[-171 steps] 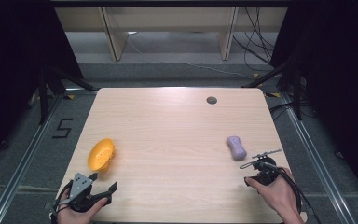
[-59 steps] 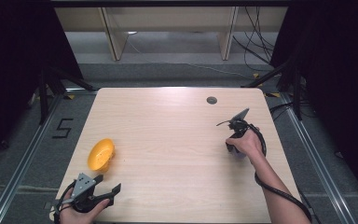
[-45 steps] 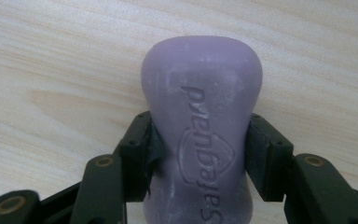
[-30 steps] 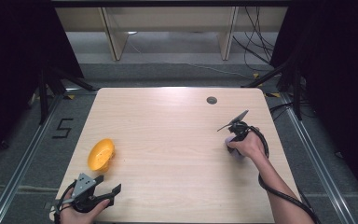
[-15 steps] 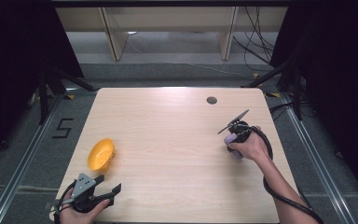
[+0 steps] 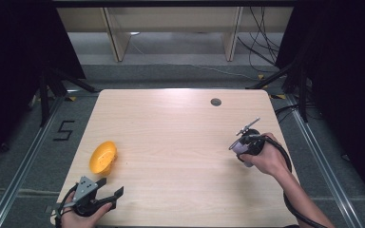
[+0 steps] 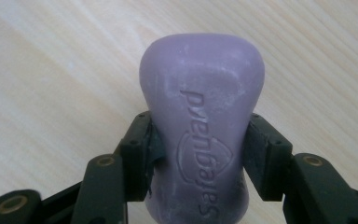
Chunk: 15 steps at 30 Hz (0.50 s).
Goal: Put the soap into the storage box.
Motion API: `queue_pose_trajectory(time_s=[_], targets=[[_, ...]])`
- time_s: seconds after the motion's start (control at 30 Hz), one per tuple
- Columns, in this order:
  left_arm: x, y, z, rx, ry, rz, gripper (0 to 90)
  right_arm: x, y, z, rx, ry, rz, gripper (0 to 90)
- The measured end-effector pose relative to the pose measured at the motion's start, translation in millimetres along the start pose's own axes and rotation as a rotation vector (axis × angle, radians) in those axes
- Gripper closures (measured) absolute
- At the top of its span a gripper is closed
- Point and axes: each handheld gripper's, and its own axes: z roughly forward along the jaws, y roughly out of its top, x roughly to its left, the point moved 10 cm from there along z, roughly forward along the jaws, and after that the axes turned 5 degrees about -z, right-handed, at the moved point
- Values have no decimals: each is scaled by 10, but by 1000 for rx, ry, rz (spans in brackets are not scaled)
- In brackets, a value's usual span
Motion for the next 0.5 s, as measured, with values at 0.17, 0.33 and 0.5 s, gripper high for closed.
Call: queue_pose_trajectory(time_s=[0.17, 0.33, 0.5], targets=[[6, 4, -4, -2, 0, 6, 242, 122, -4, -67, -38, -3, -104, 501], [-7, 3, 3, -4, -4, -6, 241, 261, 3, -127, -89, -18, -241, 501], [-3, 2, 1, -2, -3, -1, 241, 368, 0, -192, -143, -55, -354, 501]])
